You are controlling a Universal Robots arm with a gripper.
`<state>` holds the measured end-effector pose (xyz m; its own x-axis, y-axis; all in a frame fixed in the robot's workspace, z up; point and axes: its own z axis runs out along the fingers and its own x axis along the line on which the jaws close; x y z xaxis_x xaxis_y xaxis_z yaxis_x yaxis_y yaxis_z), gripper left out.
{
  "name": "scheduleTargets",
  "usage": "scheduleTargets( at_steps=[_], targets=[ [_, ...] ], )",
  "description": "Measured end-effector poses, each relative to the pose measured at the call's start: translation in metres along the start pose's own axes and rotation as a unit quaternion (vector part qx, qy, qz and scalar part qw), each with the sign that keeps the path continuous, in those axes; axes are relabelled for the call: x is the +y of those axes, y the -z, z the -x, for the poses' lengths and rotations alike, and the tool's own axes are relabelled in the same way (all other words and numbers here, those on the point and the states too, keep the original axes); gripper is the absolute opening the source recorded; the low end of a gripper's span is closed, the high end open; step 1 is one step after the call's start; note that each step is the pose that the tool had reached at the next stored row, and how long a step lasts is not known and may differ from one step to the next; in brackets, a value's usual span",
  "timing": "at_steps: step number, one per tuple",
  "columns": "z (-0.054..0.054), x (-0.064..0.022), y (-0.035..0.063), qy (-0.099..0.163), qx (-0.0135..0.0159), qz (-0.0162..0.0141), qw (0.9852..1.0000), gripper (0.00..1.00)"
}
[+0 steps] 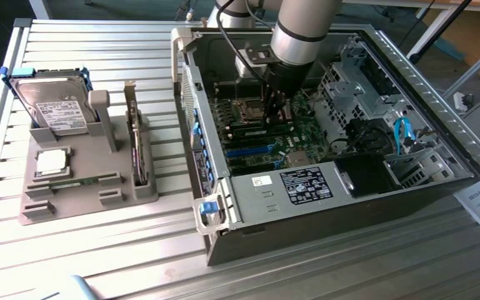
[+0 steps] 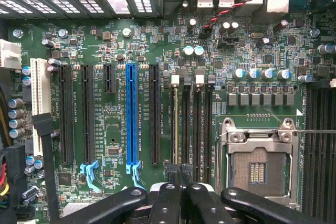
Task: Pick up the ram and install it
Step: 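Press down the ram until it locks into place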
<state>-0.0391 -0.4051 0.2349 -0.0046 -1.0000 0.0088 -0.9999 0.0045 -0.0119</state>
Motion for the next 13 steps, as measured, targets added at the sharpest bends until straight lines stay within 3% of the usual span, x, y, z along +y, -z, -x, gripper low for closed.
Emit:
scheduleTargets(
  at_steps=[13],
  targets=[
    [-0.0001, -0.0001, 0.0077, 0.000, 0.0001, 0.0000, 1.0000, 0.11]
  ],
)
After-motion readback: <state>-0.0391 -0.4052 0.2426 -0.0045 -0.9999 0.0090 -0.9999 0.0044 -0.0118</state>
